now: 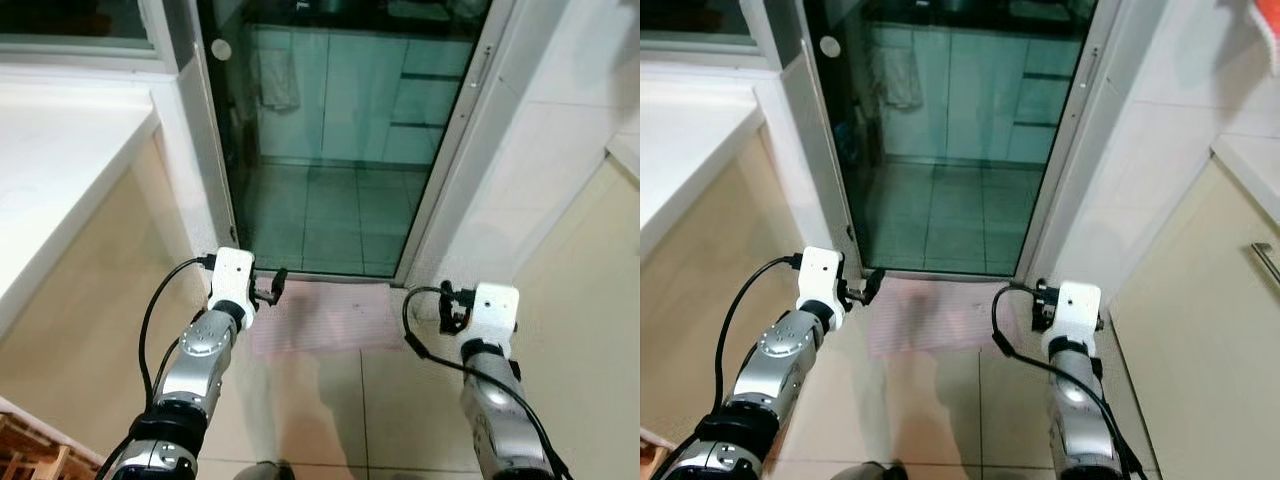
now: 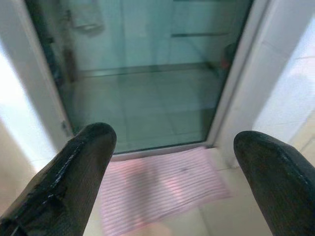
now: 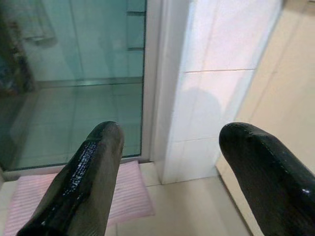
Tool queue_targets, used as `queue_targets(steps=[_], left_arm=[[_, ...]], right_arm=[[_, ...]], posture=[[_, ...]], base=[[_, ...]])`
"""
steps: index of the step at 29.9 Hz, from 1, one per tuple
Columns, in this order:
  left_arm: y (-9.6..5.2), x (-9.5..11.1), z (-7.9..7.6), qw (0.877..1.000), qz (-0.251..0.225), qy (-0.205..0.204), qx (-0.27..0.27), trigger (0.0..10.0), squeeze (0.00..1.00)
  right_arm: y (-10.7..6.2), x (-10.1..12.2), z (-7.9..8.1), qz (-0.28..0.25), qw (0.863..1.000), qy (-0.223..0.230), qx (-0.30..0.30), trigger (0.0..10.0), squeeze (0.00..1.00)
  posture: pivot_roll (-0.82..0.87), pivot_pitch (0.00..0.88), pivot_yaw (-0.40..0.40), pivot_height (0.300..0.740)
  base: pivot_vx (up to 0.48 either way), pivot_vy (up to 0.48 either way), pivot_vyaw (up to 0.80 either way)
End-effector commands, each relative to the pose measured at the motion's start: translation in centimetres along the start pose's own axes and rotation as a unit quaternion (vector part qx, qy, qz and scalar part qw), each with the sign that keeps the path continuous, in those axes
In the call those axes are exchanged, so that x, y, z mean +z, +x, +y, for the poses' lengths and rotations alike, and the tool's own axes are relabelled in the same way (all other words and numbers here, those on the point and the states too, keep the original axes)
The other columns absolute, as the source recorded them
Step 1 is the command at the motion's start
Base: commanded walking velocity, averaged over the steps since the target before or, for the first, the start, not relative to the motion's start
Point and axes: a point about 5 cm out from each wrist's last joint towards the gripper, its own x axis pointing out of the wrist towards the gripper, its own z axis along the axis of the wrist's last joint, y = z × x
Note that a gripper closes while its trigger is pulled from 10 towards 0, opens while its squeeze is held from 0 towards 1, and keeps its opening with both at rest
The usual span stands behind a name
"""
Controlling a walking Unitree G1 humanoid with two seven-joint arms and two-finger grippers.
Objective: Restocking fridge
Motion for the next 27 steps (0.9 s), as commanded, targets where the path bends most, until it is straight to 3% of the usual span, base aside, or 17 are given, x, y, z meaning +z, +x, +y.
queue_targets(steps=[1, 8, 16, 27], left_arm=[[0.2, 0.6, -0.4, 1.000, -0.012, 0.002, -0.008, 10.0, 0.00], [0.0, 1.3, -0.8, 0.999, -0.043, 0.017, -0.021, 10.0, 0.00], [0.2, 2.3, -1.8, 0.996, -0.067, 0.038, -0.053, 10.0, 0.00], [0.3, 2.1, -2.4, 0.994, -0.062, 0.046, -0.082, 10.0, 0.00]], right_arm=[[0.4, 0.9, -0.4, -0.017, 1.000, -0.003, -0.008, 10.0, 0.00], [0.6, 1.3, -0.7, -0.022, 1.000, -0.005, -0.015, 10.0, 0.00], [0.8, 1.3, -0.4, -0.025, 1.000, -0.009, -0.014, 10.0, 0.00], [0.9, 1.2, -0.4, -0.025, 0.999, -0.014, -0.016, 10.0, 0.00]], posture=[[-0.10, 0.000, 0.010, 0.740], [-0.10, 0.000, 0.011, 0.740], [-0.10, 0.000, 0.022, 0.740], [-0.10, 0.000, 0.028, 0.740]], base=[[0.000, 0.000, 0.00], [0.050, 0.000, 0.00], [0.461, 0.000, 0.00], [0.472, 0.000, 0.00]])
